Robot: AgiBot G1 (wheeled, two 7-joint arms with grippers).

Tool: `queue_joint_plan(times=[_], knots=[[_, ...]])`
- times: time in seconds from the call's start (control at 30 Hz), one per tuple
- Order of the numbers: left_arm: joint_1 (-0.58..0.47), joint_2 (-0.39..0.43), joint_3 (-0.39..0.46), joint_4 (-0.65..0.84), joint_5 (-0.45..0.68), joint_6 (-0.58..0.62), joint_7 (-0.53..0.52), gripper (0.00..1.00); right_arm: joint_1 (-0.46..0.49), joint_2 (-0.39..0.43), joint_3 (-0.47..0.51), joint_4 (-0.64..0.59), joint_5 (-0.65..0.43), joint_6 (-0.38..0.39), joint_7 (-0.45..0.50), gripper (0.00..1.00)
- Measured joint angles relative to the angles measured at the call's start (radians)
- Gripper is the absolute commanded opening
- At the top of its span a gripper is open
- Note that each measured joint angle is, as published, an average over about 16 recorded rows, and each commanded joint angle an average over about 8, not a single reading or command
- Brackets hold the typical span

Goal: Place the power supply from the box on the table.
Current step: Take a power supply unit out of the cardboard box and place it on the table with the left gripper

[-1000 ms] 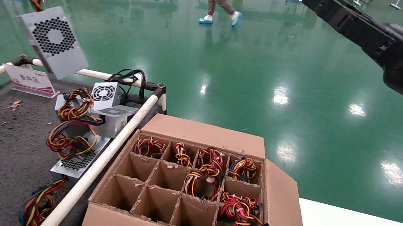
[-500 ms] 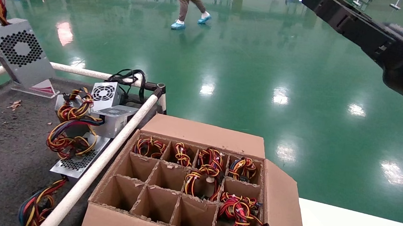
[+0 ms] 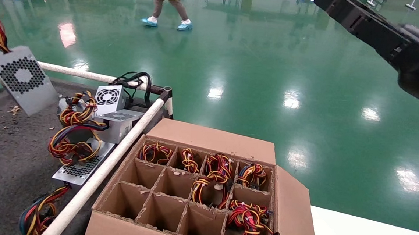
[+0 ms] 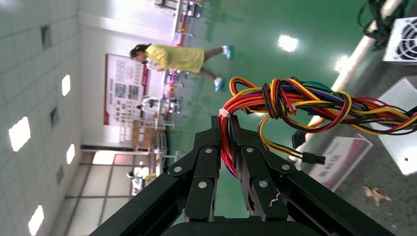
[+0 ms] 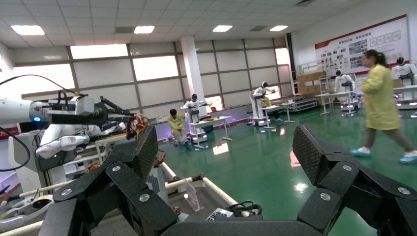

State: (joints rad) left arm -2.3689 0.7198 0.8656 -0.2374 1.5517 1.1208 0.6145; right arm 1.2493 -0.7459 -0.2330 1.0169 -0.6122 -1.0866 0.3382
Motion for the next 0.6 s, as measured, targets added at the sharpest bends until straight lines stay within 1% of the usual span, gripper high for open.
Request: queue_joint_plan(times=[0.6], knots=[[0.019,0.012,0.015,0.061,-0.002,0.033,-0.002,0.00,0.000,0.000,0.000,0.000,0.000,0.000,0.000,1.00]])
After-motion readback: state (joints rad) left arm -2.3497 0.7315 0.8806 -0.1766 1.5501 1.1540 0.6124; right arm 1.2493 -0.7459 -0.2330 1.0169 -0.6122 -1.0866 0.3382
